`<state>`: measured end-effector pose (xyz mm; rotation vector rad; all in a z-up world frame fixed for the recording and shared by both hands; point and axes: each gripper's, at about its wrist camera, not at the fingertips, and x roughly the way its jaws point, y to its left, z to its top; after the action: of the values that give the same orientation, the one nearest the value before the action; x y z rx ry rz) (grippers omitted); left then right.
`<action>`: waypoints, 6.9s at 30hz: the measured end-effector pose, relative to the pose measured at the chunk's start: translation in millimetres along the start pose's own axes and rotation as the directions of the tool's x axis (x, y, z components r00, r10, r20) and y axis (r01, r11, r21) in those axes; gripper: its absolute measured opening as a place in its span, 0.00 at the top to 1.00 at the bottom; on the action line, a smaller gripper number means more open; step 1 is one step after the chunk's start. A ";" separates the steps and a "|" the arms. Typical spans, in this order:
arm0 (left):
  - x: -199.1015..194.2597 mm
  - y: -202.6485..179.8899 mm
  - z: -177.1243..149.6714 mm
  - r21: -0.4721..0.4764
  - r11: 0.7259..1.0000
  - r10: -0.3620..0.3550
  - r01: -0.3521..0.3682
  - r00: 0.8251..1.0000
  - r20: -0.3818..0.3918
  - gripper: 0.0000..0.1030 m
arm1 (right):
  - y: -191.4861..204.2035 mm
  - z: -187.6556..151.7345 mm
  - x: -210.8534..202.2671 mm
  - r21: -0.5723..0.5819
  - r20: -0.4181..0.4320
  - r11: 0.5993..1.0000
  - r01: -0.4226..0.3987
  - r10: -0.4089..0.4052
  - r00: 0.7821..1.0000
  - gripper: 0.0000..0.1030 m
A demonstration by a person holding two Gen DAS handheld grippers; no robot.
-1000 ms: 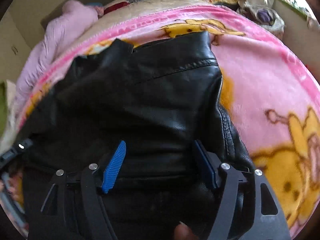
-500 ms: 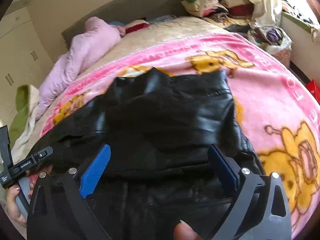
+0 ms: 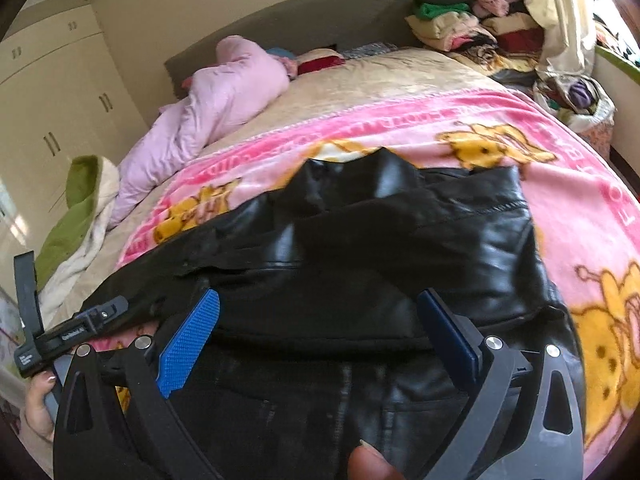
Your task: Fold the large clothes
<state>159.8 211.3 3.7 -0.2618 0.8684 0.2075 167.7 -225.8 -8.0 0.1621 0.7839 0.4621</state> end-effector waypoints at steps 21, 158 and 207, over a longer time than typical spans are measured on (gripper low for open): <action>-7.0 96.1 -13.8 -0.213 0.976 0.048 -0.045 0.999 0.007 0.09 | 126.6 11.8 21.0 -0.166 0.000 0.977 -0.135 0.137 0.991 0.04; 3.6 -281.1 -59.6 0.554 0.732 -0.430 0.396 0.900 -0.075 0.09 | -169.3 -60.2 -139.7 0.492 0.190 0.837 0.240 -0.373 0.908 0.04; 40.8 -84.9 41.2 -0.064 0.981 -0.173 0.182 0.976 0.132 0.10 | -101.3 50.3 6.1 0.046 0.050 0.999 -0.013 0.010 0.999 0.89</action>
<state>239.4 146.5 9.6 -0.3917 0.7084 0.0893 241.7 -311.5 -7.9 0.2205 0.7458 0.4495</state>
